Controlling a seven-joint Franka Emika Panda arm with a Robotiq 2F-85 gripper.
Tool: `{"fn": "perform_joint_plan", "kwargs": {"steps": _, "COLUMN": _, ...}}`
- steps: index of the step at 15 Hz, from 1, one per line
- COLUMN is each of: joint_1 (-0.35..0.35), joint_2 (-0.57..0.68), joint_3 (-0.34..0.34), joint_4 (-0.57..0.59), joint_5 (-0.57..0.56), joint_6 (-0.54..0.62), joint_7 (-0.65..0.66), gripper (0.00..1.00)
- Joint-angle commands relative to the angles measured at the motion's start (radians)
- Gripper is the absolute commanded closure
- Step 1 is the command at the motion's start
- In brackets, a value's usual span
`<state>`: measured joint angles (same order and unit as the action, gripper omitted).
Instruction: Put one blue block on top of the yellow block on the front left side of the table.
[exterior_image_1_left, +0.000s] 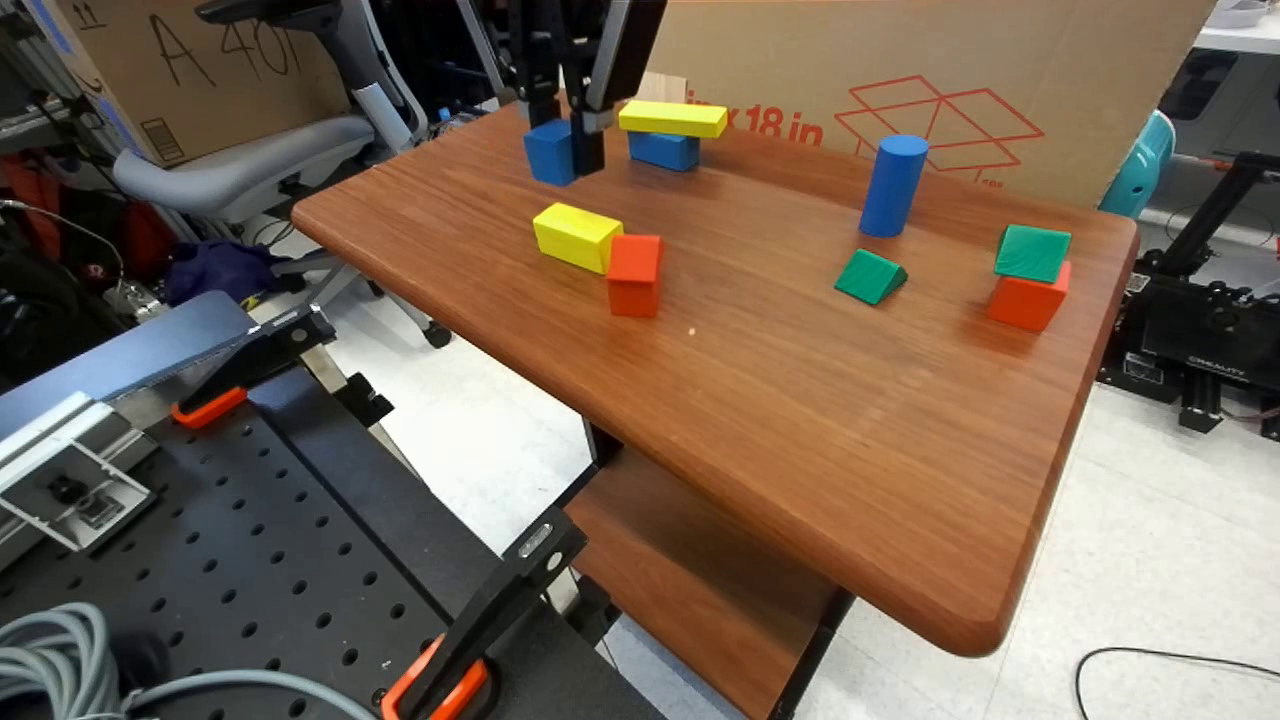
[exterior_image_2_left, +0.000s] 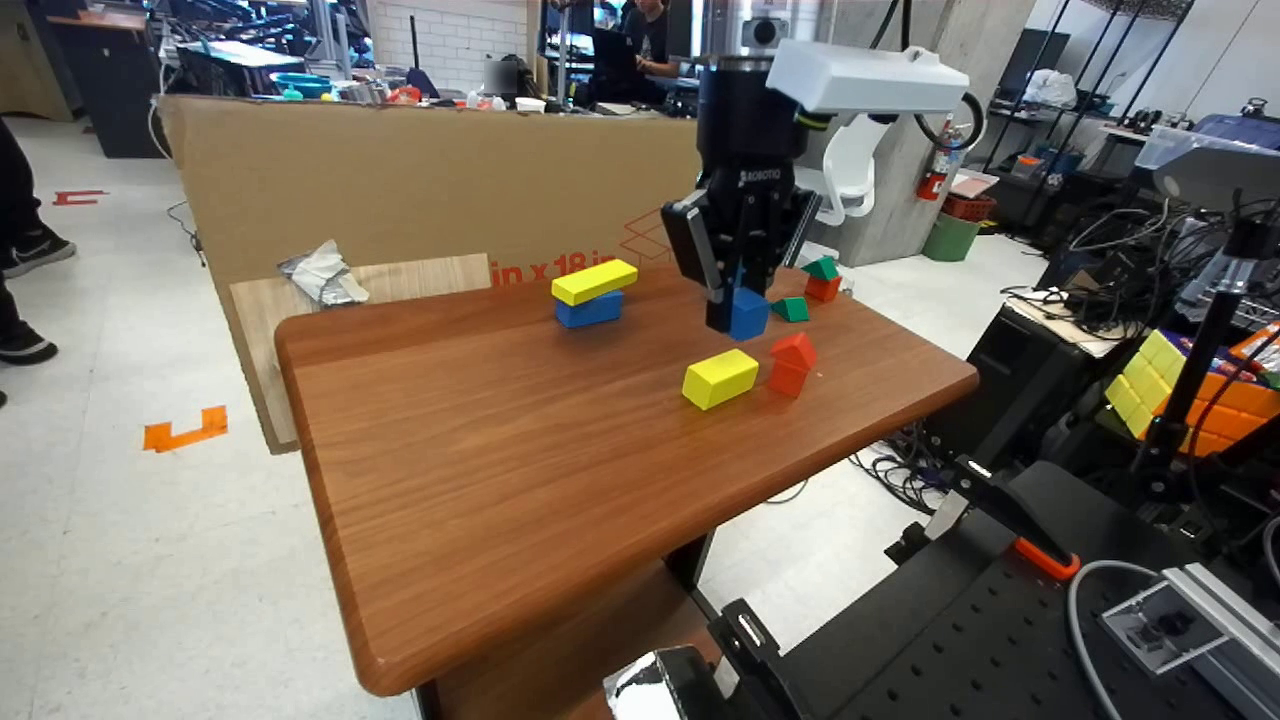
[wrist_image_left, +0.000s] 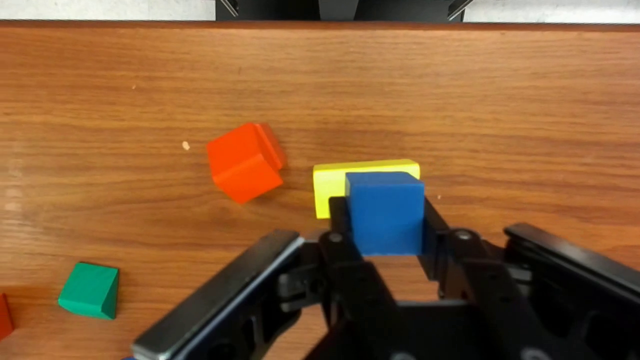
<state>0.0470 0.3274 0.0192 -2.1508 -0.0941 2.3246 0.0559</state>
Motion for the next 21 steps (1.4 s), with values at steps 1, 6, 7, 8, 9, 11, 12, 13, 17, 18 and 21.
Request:
{"fn": "perform_joint_plan", "kwargs": {"steps": 1, "joint_1": 0.013, "joint_2": 0.038, "joint_3": -0.017, "joint_4": 0.032, "joint_5": -0.033, "joint_6": 0.022, "joint_7": 0.029, "gripper": 0.92}}
{"fn": "perform_joint_plan", "kwargs": {"steps": 6, "joint_1": 0.026, "joint_2": 0.077, "joint_3": -0.025, "joint_4": 0.060, "joint_5": -0.049, "joint_6": 0.019, "joint_7": 0.044, "gripper": 0.92}}
{"fn": "perform_joint_plan", "kwargs": {"steps": 7, "joint_1": 0.030, "joint_2": 0.085, "joint_3": -0.026, "joint_4": 0.066, "joint_5": -0.054, "joint_6": 0.017, "joint_7": 0.049, "gripper": 0.92}}
{"fn": "perform_joint_plan", "kwargs": {"steps": 8, "joint_1": 0.035, "joint_2": 0.093, "joint_3": -0.027, "joint_4": 0.072, "joint_5": -0.062, "joint_6": 0.016, "joint_7": 0.055, "gripper": 0.92}}
{"fn": "perform_joint_plan", "kwargs": {"steps": 9, "joint_1": 0.039, "joint_2": 0.100, "joint_3": -0.029, "joint_4": 0.076, "joint_5": -0.070, "joint_6": 0.016, "joint_7": 0.061, "gripper": 0.92}}
{"fn": "perform_joint_plan", "kwargs": {"steps": 11, "joint_1": 0.045, "joint_2": 0.113, "joint_3": -0.028, "joint_4": 0.085, "joint_5": -0.079, "joint_6": 0.010, "joint_7": 0.068, "gripper": 0.92}}
{"fn": "perform_joint_plan", "kwargs": {"steps": 12, "joint_1": 0.048, "joint_2": 0.118, "joint_3": -0.029, "joint_4": 0.086, "joint_5": -0.083, "joint_6": 0.009, "joint_7": 0.070, "gripper": 0.92}}
{"fn": "perform_joint_plan", "kwargs": {"steps": 13, "joint_1": 0.050, "joint_2": 0.124, "joint_3": -0.028, "joint_4": 0.089, "joint_5": -0.085, "joint_6": 0.006, "joint_7": 0.070, "gripper": 0.92}}
{"fn": "perform_joint_plan", "kwargs": {"steps": 17, "joint_1": 0.053, "joint_2": 0.137, "joint_3": -0.030, "joint_4": 0.093, "joint_5": -0.083, "joint_6": -0.004, "joint_7": 0.074, "gripper": 0.92}}
{"fn": "perform_joint_plan", "kwargs": {"steps": 18, "joint_1": 0.053, "joint_2": 0.138, "joint_3": -0.031, "joint_4": 0.093, "joint_5": -0.085, "joint_6": -0.004, "joint_7": 0.075, "gripper": 0.92}}
{"fn": "perform_joint_plan", "kwargs": {"steps": 21, "joint_1": 0.053, "joint_2": 0.133, "joint_3": -0.031, "joint_4": 0.088, "joint_5": -0.084, "joint_6": -0.002, "joint_7": 0.077, "gripper": 0.92}}
